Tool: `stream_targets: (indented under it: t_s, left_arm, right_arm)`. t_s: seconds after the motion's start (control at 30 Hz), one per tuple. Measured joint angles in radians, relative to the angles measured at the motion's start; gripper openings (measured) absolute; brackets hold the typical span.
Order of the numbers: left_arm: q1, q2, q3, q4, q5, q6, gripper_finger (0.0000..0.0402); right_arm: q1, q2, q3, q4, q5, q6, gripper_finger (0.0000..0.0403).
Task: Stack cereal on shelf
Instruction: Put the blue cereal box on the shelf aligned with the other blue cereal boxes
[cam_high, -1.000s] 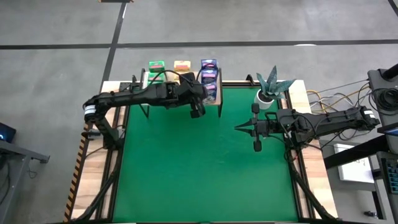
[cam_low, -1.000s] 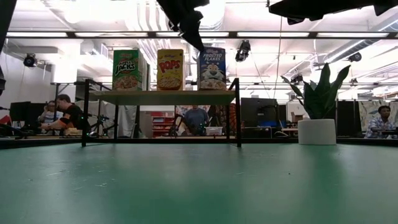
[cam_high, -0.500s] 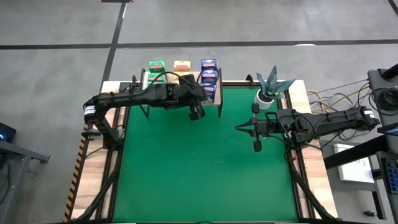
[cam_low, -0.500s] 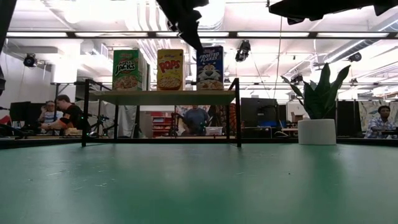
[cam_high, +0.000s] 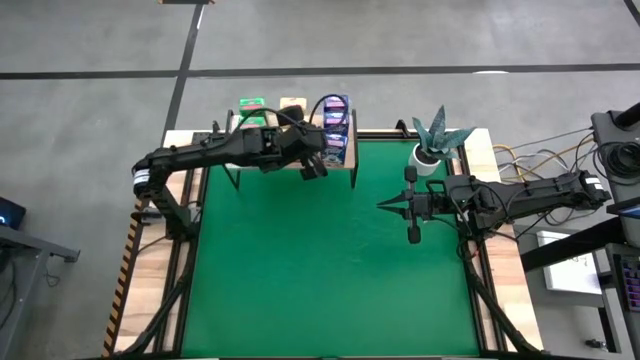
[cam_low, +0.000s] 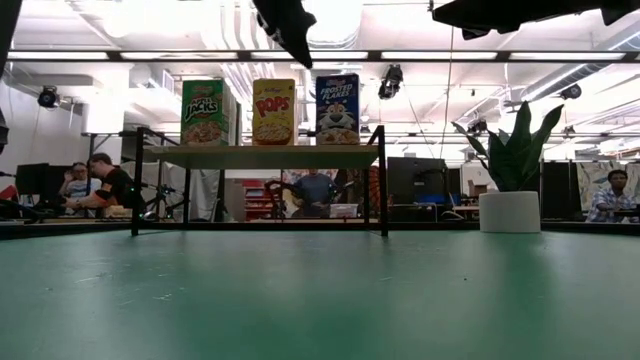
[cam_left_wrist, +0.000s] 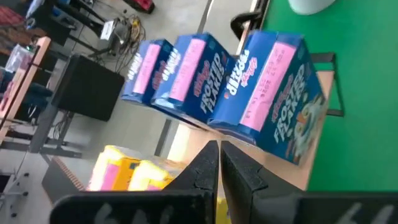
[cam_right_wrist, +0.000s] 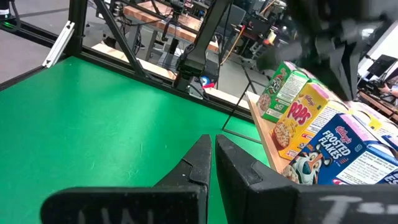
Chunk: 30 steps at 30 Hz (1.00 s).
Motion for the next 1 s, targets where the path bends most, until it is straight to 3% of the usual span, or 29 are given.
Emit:
stream_targets:
  t_s: [1.0]
  left_arm:
    - [0.004, 0.051, 0.0, 0.023, 0.034, -0.03, 0.0]
  right_arm:
    - [0.0, 0.0, 0.0, 0.0, 0.001, 0.004, 0.0013]
